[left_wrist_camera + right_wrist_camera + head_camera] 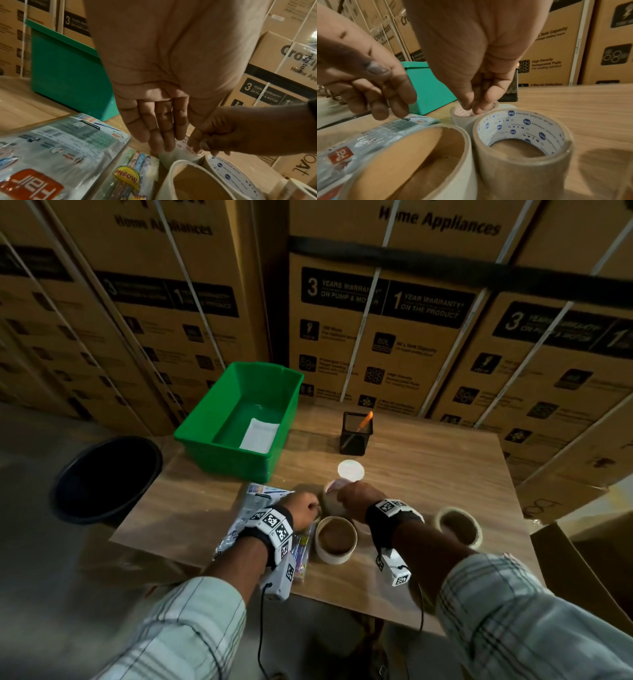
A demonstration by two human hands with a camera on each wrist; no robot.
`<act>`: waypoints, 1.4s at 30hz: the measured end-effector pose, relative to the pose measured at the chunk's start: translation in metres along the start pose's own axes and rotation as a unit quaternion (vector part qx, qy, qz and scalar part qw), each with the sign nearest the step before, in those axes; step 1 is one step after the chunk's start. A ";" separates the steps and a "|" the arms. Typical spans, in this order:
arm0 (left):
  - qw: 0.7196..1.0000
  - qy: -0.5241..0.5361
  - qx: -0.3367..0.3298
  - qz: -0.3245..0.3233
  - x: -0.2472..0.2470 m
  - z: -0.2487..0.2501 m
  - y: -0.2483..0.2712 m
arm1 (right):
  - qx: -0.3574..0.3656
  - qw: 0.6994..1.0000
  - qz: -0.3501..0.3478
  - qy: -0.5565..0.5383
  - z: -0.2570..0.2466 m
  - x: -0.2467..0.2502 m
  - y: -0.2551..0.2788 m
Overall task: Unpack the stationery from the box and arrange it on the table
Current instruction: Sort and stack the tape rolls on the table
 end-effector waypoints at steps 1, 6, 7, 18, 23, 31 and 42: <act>1.000 -0.002 -0.003 -0.003 -0.002 0.004 0.001 | -0.009 1.000 0.013 -0.011 0.004 0.001 0.003; 1.000 -0.008 -0.017 -0.017 -0.005 0.018 0.005 | -0.013 0.996 0.055 -0.068 0.009 0.004 0.025; 0.999 -0.015 -0.024 -0.017 -0.004 0.022 0.006 | -0.017 0.996 0.064 -0.062 0.008 0.005 0.032; 0.988 -0.117 -0.091 -0.051 -0.013 0.097 0.013 | -0.058 0.974 0.162 -0.145 0.051 0.010 0.115; 0.977 -0.156 -0.134 -0.054 -0.040 0.146 0.008 | -0.120 0.955 0.202 -0.182 0.101 -0.008 0.158; 0.979 -0.113 -0.155 -0.062 -0.071 0.206 -0.027 | -0.168 0.951 0.170 -0.195 0.197 -0.053 0.192; 0.981 -0.187 -0.034 -0.048 -0.159 0.289 -0.100 | -0.097 0.963 0.165 -0.191 0.294 -0.103 0.198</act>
Point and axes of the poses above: each hand's wrist, its own y-axis away from the middle knuckle, its own x-axis out of the back of the hand, z = x × y, the point moved 7 cm from there along -y, towards the middle knuckle, and after that the axes turned 15 degrees about -z, right-handed, at the moved point
